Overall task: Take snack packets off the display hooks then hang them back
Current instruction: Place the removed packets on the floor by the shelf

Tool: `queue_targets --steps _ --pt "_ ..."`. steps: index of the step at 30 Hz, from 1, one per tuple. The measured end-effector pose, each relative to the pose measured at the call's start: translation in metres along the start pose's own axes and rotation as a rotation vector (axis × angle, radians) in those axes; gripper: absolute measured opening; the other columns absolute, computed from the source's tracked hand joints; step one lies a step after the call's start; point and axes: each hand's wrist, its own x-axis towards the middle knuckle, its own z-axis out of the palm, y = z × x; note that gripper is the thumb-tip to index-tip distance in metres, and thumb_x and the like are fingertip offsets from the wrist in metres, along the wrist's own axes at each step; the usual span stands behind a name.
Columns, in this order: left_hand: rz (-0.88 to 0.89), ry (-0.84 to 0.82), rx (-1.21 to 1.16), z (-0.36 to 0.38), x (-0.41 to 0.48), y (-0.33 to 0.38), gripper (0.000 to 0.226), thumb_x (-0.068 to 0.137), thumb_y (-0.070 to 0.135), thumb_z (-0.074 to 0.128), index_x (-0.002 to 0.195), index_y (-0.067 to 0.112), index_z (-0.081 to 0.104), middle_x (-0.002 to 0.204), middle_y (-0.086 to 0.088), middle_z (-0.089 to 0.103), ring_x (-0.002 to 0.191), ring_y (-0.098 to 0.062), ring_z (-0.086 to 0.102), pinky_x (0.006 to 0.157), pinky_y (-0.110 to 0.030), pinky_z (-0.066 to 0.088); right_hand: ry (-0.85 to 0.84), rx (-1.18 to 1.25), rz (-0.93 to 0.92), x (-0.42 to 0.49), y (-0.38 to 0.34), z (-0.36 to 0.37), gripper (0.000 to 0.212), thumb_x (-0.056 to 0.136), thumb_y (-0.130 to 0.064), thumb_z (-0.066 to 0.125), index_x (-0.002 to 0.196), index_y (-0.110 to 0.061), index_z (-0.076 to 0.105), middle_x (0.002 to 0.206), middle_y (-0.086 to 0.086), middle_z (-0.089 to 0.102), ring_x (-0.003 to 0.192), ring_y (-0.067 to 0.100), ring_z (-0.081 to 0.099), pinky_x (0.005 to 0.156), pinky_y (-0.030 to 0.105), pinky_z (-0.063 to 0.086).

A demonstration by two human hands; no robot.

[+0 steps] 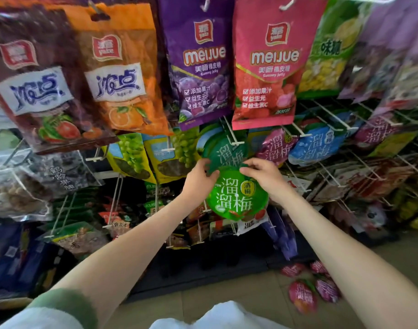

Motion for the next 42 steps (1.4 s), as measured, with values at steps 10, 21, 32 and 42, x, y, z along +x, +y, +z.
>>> queue_targets --steps 10,21,32,42 --pt "0.126 0.069 0.080 -0.003 0.018 0.002 0.047 0.093 0.019 0.053 0.137 0.012 0.036 0.136 -0.011 0.049 0.118 -0.026 0.052 0.085 -0.026 0.041 0.169 -0.269 -0.172 0.009 -0.014 -0.006 0.013 0.086 -0.018 0.065 0.098 -0.013 0.066 0.098 0.000 0.063 0.094 0.016 0.056 0.080 0.026 0.038" --pt "0.104 0.164 0.013 0.003 0.033 0.016 0.041 0.098 0.033 0.045 0.130 0.008 0.044 0.113 -0.013 0.063 0.087 -0.026 0.062 0.061 -0.026 0.039 0.233 -0.202 -0.165 0.016 -0.027 0.007 0.008 0.086 -0.014 0.064 0.093 -0.013 0.061 0.090 0.000 0.059 0.089 0.017 0.056 0.080 0.030 0.042" --pt "0.069 0.164 -0.060 0.009 0.034 0.020 0.027 0.097 0.014 0.045 0.121 0.006 0.054 0.077 -0.010 0.061 0.050 -0.015 0.045 0.045 -0.027 0.033 0.208 -0.235 -0.160 -0.003 -0.025 -0.005 0.008 0.088 -0.013 0.061 0.095 -0.011 0.063 0.099 -0.002 0.060 0.096 0.015 0.054 0.084 0.029 0.039" --pt "0.256 -0.007 -0.127 -0.007 0.003 0.017 0.008 0.101 0.017 0.038 0.101 0.015 0.045 0.060 0.000 0.044 0.047 -0.014 0.034 0.047 -0.026 0.027 0.167 -0.230 -0.242 -0.012 -0.033 -0.009 0.019 0.085 -0.007 0.063 0.099 -0.019 0.059 0.085 -0.010 0.055 0.085 0.001 0.053 0.079 0.015 0.039"
